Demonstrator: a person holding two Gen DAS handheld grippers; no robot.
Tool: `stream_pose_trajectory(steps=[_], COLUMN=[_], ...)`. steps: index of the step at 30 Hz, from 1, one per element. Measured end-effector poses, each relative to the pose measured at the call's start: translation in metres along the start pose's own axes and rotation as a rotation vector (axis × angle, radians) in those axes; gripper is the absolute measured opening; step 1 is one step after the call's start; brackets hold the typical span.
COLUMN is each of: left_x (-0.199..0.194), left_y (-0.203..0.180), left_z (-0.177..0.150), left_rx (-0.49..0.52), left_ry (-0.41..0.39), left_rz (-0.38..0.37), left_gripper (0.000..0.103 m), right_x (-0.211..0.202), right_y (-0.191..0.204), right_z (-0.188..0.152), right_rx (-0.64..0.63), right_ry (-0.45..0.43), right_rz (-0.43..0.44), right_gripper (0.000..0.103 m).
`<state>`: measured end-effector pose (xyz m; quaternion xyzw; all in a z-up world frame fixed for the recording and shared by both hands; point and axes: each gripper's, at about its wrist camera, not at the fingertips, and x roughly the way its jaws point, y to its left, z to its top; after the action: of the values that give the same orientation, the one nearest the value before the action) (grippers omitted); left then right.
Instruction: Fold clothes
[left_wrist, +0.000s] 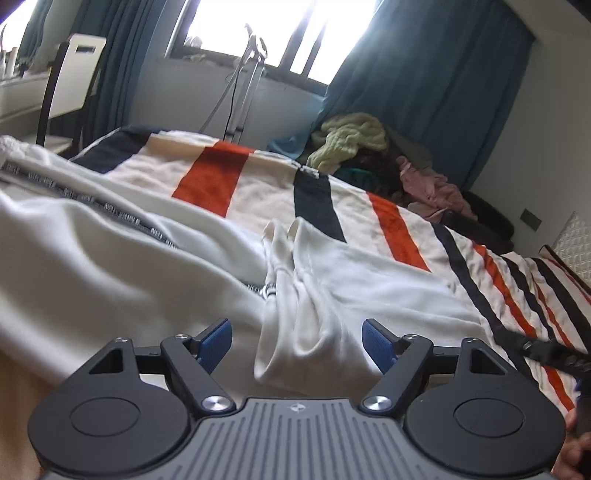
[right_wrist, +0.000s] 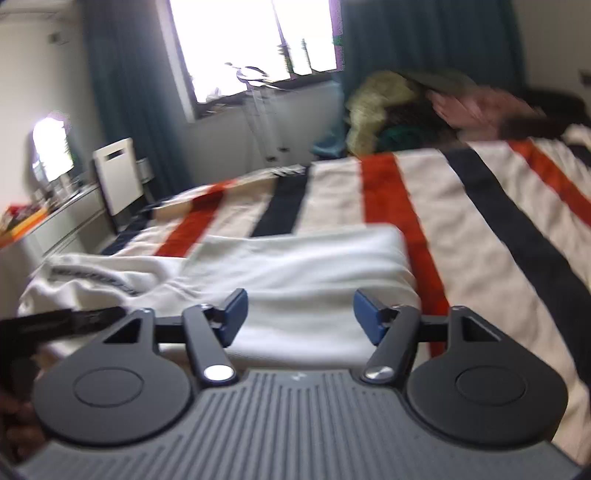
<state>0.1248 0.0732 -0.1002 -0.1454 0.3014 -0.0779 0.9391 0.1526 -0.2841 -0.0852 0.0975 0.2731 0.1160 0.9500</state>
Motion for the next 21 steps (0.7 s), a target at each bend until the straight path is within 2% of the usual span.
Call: stream_pose_trajectory(steps=[4,6,11,14,17,19,21], left_x=[0.000,-0.001,-0.001,0.007,0.017,0.020,0.021], left_y=[-0.005,-0.008,-0.008,-0.006,-0.001,0.001,-0.001], left_z=[-0.001,-0.002,-0.001,-0.003,-0.006,-0.008,-0.009], left_rx=[0.030,0.053,0.049,0.047,0.003,-0.008,0.014], left_ry=[-0.002,-0.008,-0.003,0.035,0.081,0.085,0.073], left_rz=[0.008,0.021,0.015,0.025,0.020,0.015,0.022], left_gripper=[0.077,0.077,0.077,0.077,0.077,0.072,0.059], right_x=[0.011,0.017,0.033,0.035,0.036,0.037,0.038], right_y=[-0.014,-0.020,-0.033,-0.033,-0.030,-0.030,-0.030], right_z=[-0.005,-0.008,-0.016,-0.017,-0.018,-0.019,-0.019], right_rx=[0.035,0.043,0.064,0.062,0.049,0.048,0.047], right_ry=[0.003,0.010,0.026,0.035,0.036,0.037,0.040], right_rz=[-0.056,-0.080,-0.137,-0.141,-0.149,-0.151,-0.151], right_gripper=[0.043,0.038,0.038,0.038,0.038,0.038,0.038])
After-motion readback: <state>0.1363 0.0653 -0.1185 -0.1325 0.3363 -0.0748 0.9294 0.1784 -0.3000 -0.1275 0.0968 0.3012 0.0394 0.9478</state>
